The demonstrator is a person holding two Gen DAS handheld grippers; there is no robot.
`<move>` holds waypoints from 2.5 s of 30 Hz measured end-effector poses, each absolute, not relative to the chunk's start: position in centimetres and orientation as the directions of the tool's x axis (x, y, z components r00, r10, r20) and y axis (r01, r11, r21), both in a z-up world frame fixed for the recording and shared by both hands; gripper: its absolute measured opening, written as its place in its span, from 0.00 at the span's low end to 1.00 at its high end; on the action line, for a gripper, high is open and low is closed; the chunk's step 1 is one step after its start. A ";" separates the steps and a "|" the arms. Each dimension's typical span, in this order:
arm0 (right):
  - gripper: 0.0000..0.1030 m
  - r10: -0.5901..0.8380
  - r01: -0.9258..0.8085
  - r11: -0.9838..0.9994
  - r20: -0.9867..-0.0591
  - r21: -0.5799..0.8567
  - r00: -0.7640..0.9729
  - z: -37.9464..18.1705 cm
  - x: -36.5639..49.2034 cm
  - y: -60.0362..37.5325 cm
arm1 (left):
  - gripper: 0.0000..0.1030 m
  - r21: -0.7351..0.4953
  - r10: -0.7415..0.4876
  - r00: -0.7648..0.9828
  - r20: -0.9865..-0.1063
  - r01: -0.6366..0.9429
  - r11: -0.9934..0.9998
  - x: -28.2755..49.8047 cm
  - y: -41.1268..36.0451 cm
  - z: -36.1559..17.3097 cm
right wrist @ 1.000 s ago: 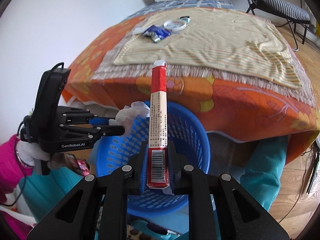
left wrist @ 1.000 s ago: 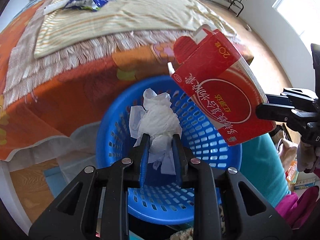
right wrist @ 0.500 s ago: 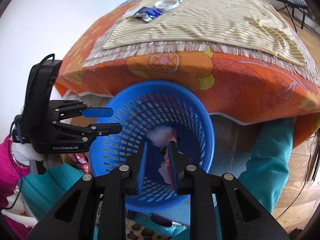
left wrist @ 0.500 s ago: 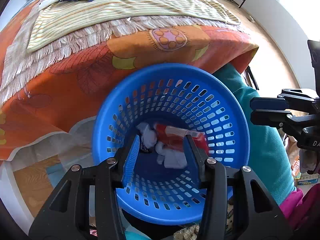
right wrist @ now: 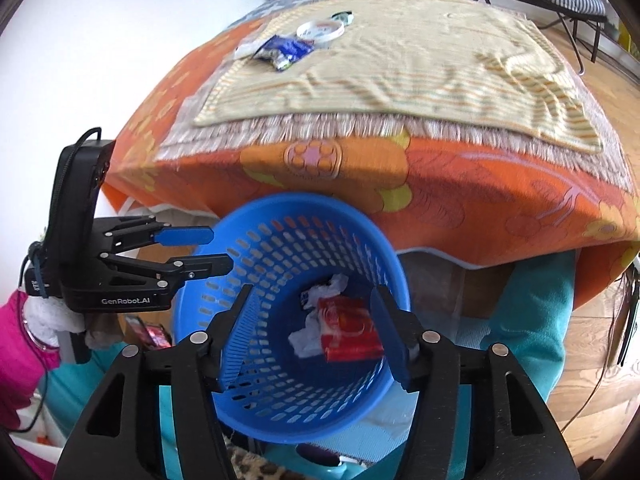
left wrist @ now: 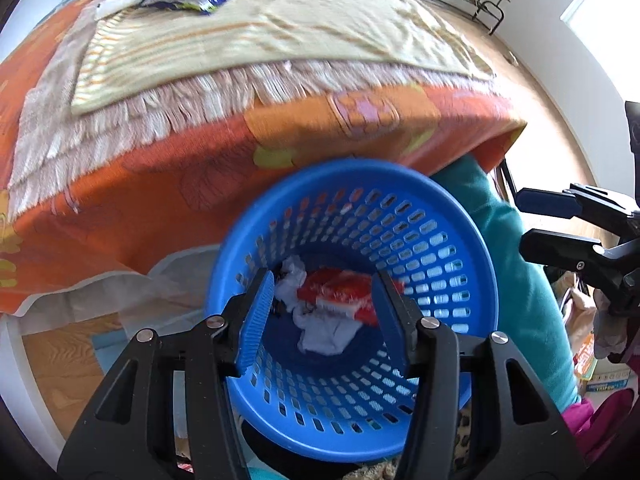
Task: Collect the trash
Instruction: 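Move both tools back over the towel toward the blue snack wrapper, then grasp the blue snack wrapper with the left tool while the right tool grasps the white ring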
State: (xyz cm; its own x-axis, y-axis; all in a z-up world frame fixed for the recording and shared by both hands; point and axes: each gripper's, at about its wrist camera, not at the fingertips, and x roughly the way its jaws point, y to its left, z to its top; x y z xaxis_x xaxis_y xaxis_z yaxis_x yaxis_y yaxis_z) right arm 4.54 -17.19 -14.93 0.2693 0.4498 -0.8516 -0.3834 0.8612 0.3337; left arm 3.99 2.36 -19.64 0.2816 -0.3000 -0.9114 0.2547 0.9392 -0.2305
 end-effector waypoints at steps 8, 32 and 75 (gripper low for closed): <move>0.61 0.451 -0.361 0.873 -0.826 0.329 0.337 -12.7 7.6 -17.8 | 0.51 -0.258 -0.308 0.361 -0.880 0.183 0.949 7.1 4.7 -17.5; 0.67 0.413 -0.370 0.898 -0.752 0.240 0.514 -9.0 18.7 -15.7 | 0.65 -0.331 -0.276 0.510 -0.815 -0.018 0.943 20.3 9.0 -14.3; 0.23 0.525 -0.174 0.850 -0.776 0.497 0.351 -17.0 36.4 -9.1 | 0.52 -0.335 -0.186 0.552 -0.813 -0.181 0.925 30.5 11.1 -18.0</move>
